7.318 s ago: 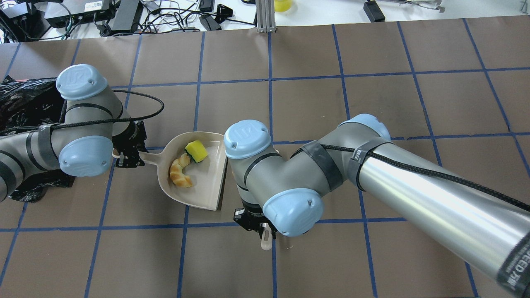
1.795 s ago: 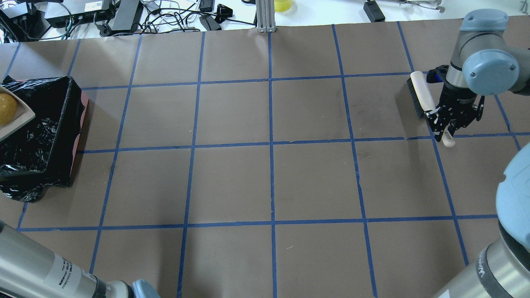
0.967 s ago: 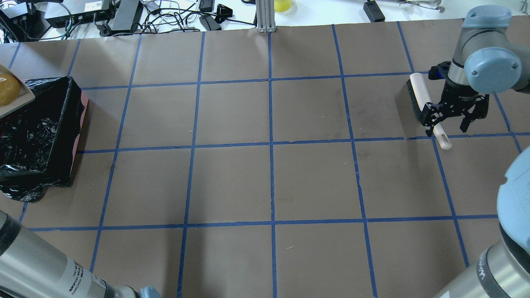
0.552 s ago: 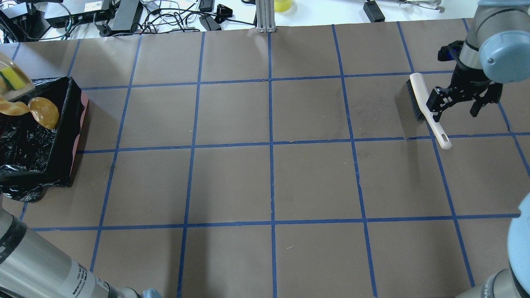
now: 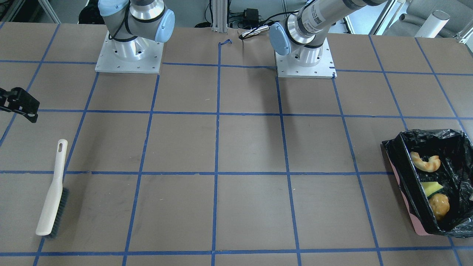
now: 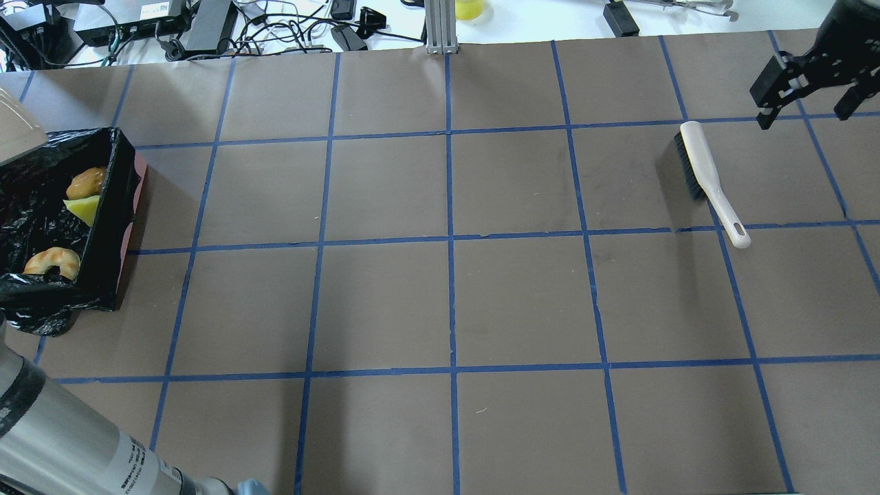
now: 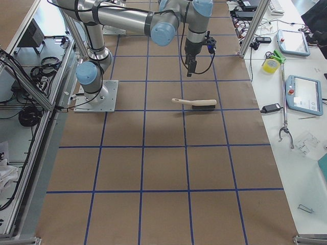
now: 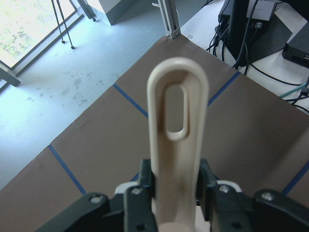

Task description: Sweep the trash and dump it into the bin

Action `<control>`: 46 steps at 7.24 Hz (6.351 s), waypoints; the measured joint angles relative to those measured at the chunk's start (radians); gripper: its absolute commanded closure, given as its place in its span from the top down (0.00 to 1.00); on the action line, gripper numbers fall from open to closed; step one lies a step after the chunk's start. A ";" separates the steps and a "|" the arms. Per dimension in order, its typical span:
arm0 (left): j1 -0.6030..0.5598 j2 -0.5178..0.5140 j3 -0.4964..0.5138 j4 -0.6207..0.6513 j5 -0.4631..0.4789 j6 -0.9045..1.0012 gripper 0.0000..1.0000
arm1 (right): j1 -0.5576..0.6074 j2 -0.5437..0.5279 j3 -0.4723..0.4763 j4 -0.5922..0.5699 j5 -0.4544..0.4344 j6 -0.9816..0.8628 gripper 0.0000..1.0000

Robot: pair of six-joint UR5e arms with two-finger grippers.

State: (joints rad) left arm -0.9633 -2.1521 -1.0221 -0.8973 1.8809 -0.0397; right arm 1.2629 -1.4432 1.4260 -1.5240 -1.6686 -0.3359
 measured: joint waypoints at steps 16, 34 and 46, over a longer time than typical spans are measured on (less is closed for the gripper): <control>-0.340 0.048 0.022 -0.700 -0.264 -0.960 0.00 | 0.344 -0.145 0.110 -0.126 0.117 0.315 1.00; -0.408 -0.023 -0.424 -0.117 -0.316 -1.048 0.00 | 0.346 -0.151 0.119 -0.120 0.114 0.370 1.00; -0.396 -0.069 -0.368 -0.141 -0.302 -1.103 0.37 | 0.346 -0.151 0.119 -0.119 0.114 0.369 1.00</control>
State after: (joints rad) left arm -1.3597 -2.2210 -1.3903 -1.0385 1.5785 -1.1428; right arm 1.6092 -1.5938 1.5447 -1.6430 -1.5550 0.0333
